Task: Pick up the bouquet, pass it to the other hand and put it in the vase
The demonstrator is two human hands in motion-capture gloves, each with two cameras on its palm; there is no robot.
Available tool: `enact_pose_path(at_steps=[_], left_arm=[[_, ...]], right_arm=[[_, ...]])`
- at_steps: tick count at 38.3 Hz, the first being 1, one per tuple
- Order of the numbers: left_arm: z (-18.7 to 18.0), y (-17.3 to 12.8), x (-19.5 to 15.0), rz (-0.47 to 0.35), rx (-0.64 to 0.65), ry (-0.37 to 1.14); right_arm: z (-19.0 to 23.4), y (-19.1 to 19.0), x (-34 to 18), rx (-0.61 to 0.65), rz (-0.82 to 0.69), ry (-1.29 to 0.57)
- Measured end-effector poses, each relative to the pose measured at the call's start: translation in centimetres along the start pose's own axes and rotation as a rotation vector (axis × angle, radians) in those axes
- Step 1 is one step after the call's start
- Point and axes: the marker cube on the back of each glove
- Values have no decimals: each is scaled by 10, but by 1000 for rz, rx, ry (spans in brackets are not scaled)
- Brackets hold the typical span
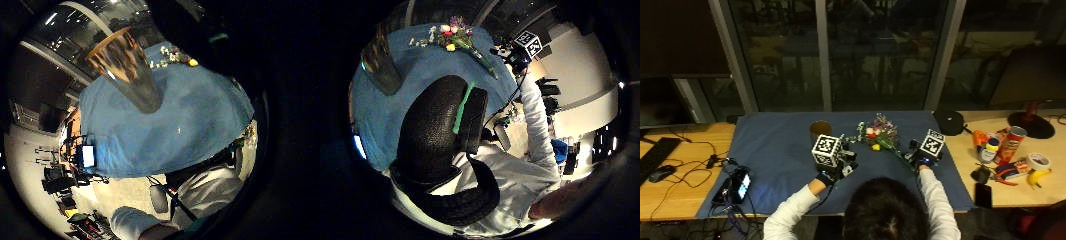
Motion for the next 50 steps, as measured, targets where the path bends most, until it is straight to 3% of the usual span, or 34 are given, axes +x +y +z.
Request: enact_pose_path(at_steps=[9,17,28,32,36,38,45,50], left_arm=[[14,8,-17,-37,-48,2],[15,7,-30,-69,-40,22],[17,7,-40,-102,-76,23],[16,8,-46,-117,-91,27],[13,8,-48,-118,-102,52],[8,6,-48,-114,-88,72],[-30,-19,-56,-134,129,265],[-50,-42,-43,-93,31,595]], right_arm=[[55,0,16,-101,131,72],[82,-3,22,-51,205,143],[79,-3,12,-39,175,120],[66,-8,7,58,89,94],[52,-19,10,298,88,23],[48,-19,8,352,70,-52],[25,-1,-14,319,-21,-501],[-13,27,-45,320,-105,-733]])
